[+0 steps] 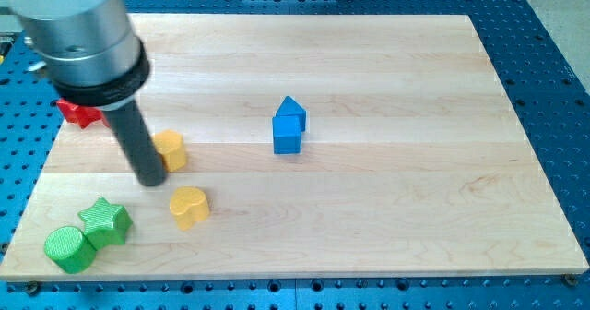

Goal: Move the hexagon vertically to the triangle

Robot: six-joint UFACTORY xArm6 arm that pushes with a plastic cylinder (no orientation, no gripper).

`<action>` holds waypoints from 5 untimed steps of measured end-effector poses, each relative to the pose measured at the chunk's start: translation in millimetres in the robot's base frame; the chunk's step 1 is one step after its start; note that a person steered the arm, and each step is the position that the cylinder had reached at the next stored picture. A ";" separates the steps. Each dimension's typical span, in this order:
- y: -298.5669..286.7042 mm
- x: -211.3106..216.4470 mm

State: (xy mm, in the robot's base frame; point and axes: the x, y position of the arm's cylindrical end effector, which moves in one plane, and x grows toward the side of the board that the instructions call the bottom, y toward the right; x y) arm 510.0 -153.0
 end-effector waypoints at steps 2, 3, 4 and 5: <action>-2.1 0.0; -7.2 -1.4; 16.7 -29.1; 51.7 -65.8</action>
State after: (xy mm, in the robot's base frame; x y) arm 444.1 -101.3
